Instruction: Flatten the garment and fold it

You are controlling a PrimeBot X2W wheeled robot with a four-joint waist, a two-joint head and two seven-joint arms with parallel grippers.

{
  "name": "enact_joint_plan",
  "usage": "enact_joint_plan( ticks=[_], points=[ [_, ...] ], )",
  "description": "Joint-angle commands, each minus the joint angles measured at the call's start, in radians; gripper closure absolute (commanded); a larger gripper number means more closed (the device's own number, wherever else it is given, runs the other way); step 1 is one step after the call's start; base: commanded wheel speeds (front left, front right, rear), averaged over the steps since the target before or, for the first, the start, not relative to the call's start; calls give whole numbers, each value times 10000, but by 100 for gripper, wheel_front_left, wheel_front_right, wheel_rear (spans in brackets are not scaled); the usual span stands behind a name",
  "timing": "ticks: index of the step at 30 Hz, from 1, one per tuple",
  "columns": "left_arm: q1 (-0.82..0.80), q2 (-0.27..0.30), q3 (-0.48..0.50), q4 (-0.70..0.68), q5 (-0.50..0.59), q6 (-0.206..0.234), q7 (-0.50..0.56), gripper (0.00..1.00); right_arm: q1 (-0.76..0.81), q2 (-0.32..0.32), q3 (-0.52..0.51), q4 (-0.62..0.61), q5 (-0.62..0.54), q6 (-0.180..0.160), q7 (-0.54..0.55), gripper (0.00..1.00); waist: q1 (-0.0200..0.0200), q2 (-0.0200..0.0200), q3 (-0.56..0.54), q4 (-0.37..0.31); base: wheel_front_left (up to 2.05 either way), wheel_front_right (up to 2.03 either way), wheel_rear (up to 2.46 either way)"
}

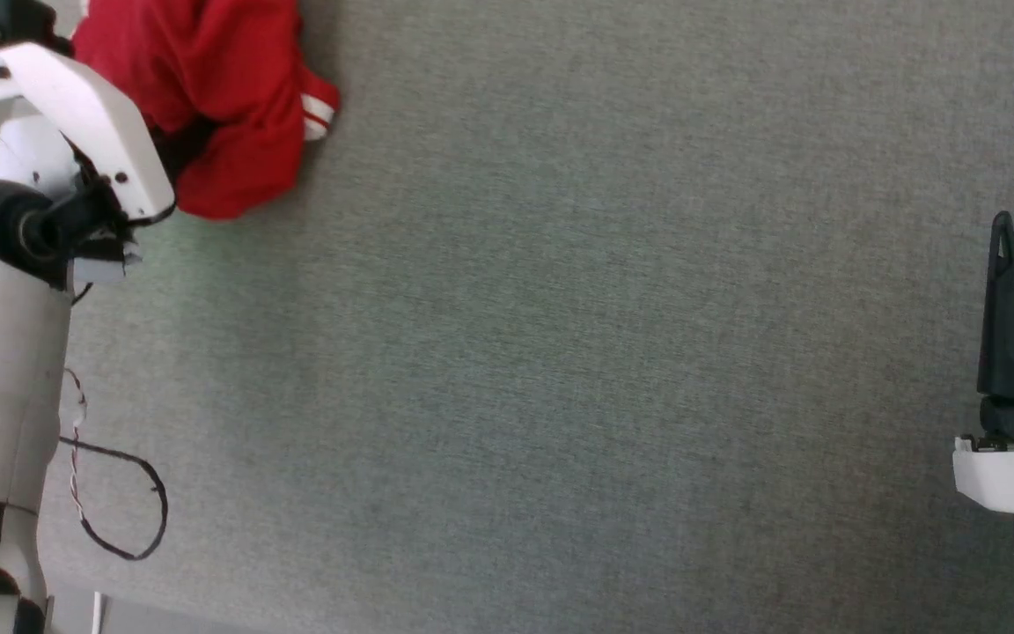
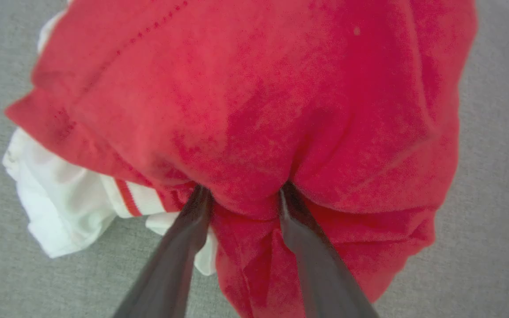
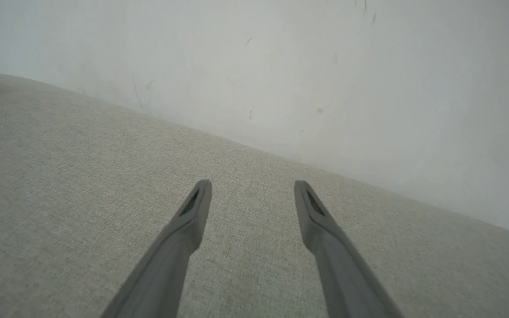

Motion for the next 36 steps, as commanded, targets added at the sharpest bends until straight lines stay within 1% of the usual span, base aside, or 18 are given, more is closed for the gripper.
enact_joint_plan(
  ticks=[1, 5, 10, 15, 21, 25, 29, 33, 36],
  points=[
    [-81, -167, -76, 151, -75, -57, -118, 100, -154, -60, -22, -78, -49, -9, 16, 0, 0, 0, 196, -186, 0, 0, 0],
    [-149, -171, -147, 376, -219, -132, -575, 100, -203, -83, -66, -95, -32, -9, 44, 0, 0, 0, 163, -193, 0, 0, 0],
    [-206, 31, -355, 411, -378, -163, -975, 100, -185, -44, -50, 113, 17, -9, -85, 0, 0, 0, -259, -104, 0, 0, 0],
    [-231, 483, -664, -72, -584, -167, -1363, 100, -191, 18, 32, 576, 179, -9, -327, 0, 0, 0, -1007, -33, 0, 0, 0],
    [-364, 979, -1134, -919, -693, -169, -1774, 100, -23, 78, -12, 1251, 464, -9, -669, 0, 0, 0, -2156, 50, 0, 0, 0],
    [-500, 1096, -1501, -1571, -847, -169, -1799, 100, 186, 90, -119, 1645, 844, -9, -836, 0, 0, 0, -2922, 75, 0, 0, 0],
    [-639, 1210, -1917, -2238, -992, -170, -1548, 100, 347, 92, -194, 1962, 1222, -9, -960, 0, 0, 0, -3641, 17, 0, 0, 0],
    [-750, 1181, -2172, -2730, -1129, -170, -1331, 100, 495, 93, -230, 2123, 1441, -9, -1022, 0, 0, 0, -4119, -76, 0, 0, 0],
    [-816, 1016, -2437, -3235, -1325, -170, -1135, 100, 686, 93, -302, 2256, 1621, -9, -1062, 0, 0, 0, -4604, -223, 0, 0, 0]
  ],
)
